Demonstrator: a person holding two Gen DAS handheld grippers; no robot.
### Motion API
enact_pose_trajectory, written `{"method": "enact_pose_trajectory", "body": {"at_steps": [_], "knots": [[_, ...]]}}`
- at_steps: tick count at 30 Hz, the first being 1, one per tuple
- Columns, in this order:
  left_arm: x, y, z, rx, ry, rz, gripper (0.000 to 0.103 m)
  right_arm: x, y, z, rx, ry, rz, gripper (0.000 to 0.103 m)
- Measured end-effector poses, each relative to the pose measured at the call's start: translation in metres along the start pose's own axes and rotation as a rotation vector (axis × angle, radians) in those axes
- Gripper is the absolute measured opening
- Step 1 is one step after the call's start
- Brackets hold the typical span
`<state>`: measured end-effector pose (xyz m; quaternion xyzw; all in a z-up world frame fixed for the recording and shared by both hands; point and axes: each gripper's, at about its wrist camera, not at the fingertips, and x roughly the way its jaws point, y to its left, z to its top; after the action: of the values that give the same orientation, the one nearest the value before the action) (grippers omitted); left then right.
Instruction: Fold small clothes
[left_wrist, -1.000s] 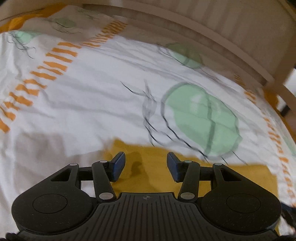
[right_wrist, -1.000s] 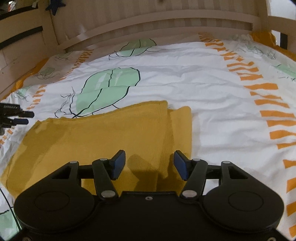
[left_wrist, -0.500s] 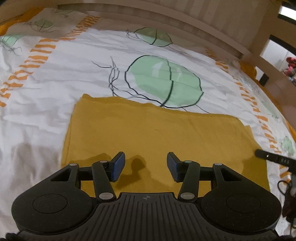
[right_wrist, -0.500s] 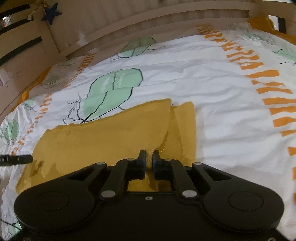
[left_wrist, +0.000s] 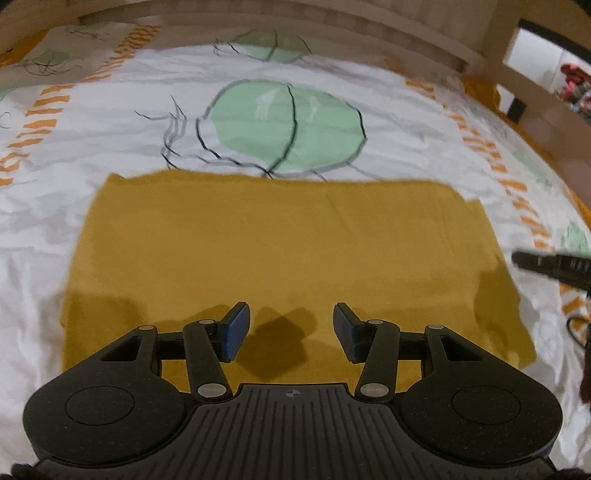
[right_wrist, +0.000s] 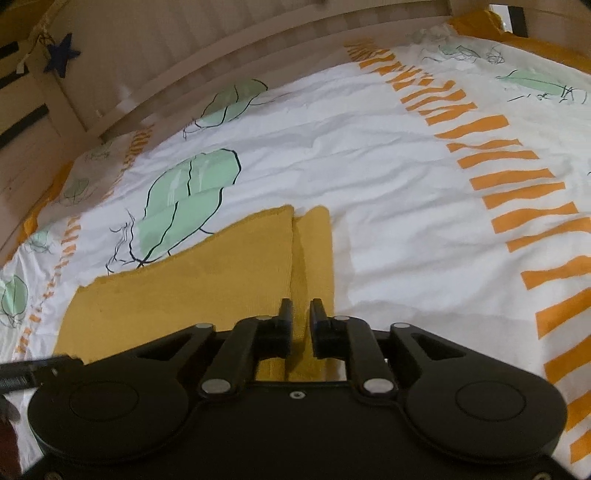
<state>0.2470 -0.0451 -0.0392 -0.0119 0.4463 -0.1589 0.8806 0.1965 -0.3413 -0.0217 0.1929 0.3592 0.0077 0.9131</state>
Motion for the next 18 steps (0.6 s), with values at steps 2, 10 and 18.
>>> {"method": "enact_pose_trajectory", "body": {"at_steps": [2,10,18], "knots": [[0.005,-0.006,-0.005,0.008,0.024,0.001,0.048,-0.002,0.001,0.002,-0.002,-0.010,-0.005,0.065],[0.018,-0.023,-0.021,0.033,0.081,0.034,0.064,-0.020,0.010,0.011,-0.031,-0.083,0.007,0.098],[0.028,-0.042,-0.023,0.083,0.099,0.078,0.087,-0.031,0.011,0.019,-0.051,-0.142,-0.005,0.102]]}}
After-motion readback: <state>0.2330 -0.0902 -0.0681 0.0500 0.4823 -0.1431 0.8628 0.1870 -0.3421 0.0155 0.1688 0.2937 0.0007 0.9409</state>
